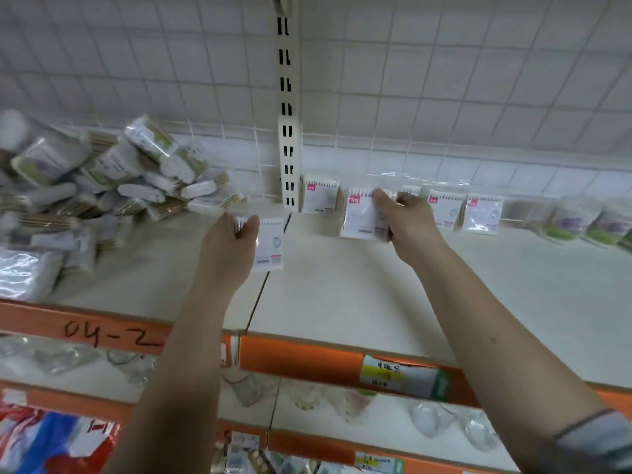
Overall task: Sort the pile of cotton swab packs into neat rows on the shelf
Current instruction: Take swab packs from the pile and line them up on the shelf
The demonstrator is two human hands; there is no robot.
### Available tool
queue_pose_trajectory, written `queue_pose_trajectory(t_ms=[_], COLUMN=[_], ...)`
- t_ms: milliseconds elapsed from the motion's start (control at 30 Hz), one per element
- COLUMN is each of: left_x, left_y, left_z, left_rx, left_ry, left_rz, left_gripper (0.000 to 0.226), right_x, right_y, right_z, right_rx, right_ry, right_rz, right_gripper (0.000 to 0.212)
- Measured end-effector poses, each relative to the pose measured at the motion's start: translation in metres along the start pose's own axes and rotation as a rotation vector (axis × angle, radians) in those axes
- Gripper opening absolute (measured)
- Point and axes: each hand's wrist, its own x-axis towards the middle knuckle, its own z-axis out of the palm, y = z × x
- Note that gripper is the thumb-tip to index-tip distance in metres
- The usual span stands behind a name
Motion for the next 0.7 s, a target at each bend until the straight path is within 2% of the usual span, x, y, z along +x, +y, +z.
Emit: queue_pose_trajectory(t_ms=[300, 500, 567, 633, 667, 700], left_x=[0.019, 0.026, 0.028, 0.029, 0.030, 0.030], left_y=[-0.017, -0.028, -0.032, -0.034, -0.035, -0.036], left_z=[-0.018, -0.026, -0.027, -0.028, -0.028, -0.028], left_rx=[0.035, 0.028, 0.015, 0.019, 0.015, 0.008], left_ry=[0.009, -0.027, -0.037, -0.042, -0.043, -0.046], left_rz=[-0.065, -0.051, -0.055, -0.057, -0.054, -0.056], left_gripper=[0.043, 0.041, 0.039, 0.038, 0.038, 0.038], right_x=[0.041, 0.053, 0.057, 0.057, 0.058, 0.057], right_y=[0.009, 0.027, 0.032, 0.032, 0.033, 0.033], right_z=[0.064, 0.077, 0.078, 0.079, 0.079, 0.079], right_rx=[-0.171, -0.433, -0.485, -0.484, -0.475, -0.476], right_ry=[0.001, 0.058, 0.063, 0.067, 0.074, 0.076], right_rz=[-0.107, -0.209, -0.224, -0.246, -0.259, -0.274], right_gripper=[0.036, 0.047, 0.039, 0.013, 0.019, 0.034])
